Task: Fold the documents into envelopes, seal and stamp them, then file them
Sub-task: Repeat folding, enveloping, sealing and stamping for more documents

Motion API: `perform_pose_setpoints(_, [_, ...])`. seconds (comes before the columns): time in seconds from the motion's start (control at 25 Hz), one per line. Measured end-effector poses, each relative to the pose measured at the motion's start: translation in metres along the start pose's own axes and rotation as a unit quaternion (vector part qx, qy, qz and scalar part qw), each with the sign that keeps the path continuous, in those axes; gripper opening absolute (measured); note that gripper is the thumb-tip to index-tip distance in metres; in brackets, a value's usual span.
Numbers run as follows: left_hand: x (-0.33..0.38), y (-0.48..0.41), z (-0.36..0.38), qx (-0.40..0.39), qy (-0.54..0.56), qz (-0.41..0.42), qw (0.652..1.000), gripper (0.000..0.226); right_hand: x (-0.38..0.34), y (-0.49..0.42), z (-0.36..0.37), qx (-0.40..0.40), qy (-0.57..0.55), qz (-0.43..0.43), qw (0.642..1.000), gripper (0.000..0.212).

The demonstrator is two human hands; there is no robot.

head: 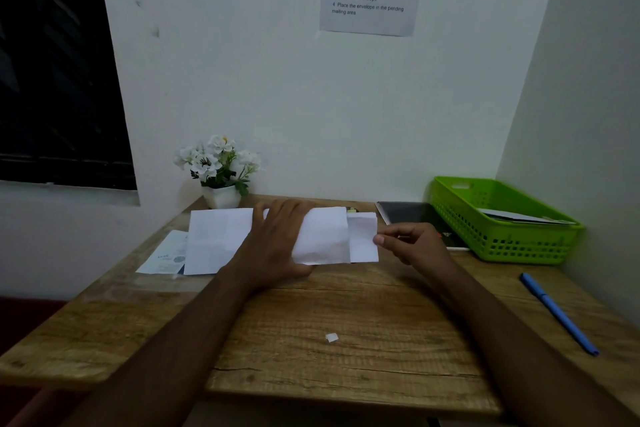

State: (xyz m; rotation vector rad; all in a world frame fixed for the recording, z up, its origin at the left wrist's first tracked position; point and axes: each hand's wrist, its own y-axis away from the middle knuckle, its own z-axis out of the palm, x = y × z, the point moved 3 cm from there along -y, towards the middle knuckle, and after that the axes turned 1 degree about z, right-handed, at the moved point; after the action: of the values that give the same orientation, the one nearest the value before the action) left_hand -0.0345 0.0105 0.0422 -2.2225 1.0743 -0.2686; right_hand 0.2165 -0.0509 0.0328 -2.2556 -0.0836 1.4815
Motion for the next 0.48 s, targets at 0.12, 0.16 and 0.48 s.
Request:
perform_pose_setpoints(0.12, [0.008,-0.002,0.0,0.012,0.021,0.01,1.0,0.088,-0.003,0.001,0.005,-0.008,0.016,-0.015,1.0,0.011])
perform_pose_setpoints(0.16, [0.01,-0.002,0.0,0.014,0.023,0.013,1.0,0.089,-0.003,0.001,0.006,-0.011,0.018,-0.019,1.0,0.012])
perform_pose_setpoints(0.48, [0.02,-0.005,0.003,0.003,0.02,0.029,0.999,0.092,-0.009,0.004,0.015,-0.035,0.018,-0.073,0.997,0.019])
